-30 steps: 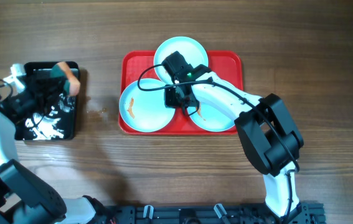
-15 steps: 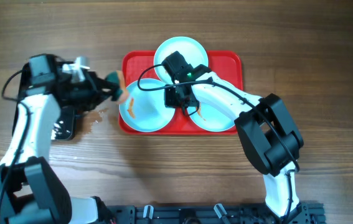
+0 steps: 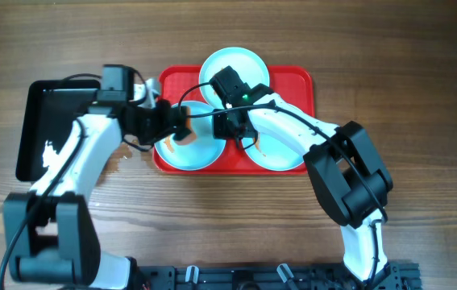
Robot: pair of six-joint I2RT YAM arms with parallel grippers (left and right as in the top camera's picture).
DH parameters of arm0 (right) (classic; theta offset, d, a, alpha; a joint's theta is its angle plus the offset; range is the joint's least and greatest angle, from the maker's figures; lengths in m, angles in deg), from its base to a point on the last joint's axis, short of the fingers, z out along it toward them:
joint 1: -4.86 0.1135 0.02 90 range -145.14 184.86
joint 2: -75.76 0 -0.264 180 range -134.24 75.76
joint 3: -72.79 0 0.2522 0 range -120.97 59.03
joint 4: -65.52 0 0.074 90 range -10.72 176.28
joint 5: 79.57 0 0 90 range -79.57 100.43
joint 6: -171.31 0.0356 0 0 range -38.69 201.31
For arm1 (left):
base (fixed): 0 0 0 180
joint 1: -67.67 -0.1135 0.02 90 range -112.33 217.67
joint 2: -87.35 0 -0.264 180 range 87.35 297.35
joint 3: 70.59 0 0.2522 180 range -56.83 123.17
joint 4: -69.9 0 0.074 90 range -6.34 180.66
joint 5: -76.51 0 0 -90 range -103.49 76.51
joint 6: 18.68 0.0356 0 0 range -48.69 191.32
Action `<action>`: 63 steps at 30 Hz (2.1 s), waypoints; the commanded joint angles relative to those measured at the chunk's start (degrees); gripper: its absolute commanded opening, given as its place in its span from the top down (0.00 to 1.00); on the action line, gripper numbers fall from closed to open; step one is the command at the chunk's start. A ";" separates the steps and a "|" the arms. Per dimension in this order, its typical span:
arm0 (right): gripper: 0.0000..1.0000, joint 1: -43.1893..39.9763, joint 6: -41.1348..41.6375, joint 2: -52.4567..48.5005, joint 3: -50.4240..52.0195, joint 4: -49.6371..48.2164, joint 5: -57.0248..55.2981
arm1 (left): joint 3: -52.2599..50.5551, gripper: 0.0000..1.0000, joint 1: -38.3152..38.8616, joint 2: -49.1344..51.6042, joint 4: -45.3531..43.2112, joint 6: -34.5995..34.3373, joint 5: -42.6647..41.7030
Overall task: Clean dirty plates on tray and stack at the side
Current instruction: 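Move the sponge with the left gripper onto the left plate, then scrub the sauce smear on the left plate with the held sponge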
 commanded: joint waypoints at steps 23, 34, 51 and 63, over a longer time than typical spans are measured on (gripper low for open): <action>0.95 0.11 0.20 -1.20 1.44 -0.44 -0.04 | 0.07 0.96 7.85 11.32 -1.44 -0.70 14.38; 0.96 0.11 0.15 -1.20 1.44 -0.37 -0.04 | -3.28 0.96 11.28 11.32 -0.68 -0.72 27.98; 0.95 0.11 0.04 -1.20 1.44 -0.33 -0.26 | -3.26 0.96 10.69 11.15 6.12 -7.15 51.32; 0.96 0.11 0.11 -1.20 1.44 -0.31 -1.18 | -0.13 0.96 7.74 9.88 7.67 -8.00 51.23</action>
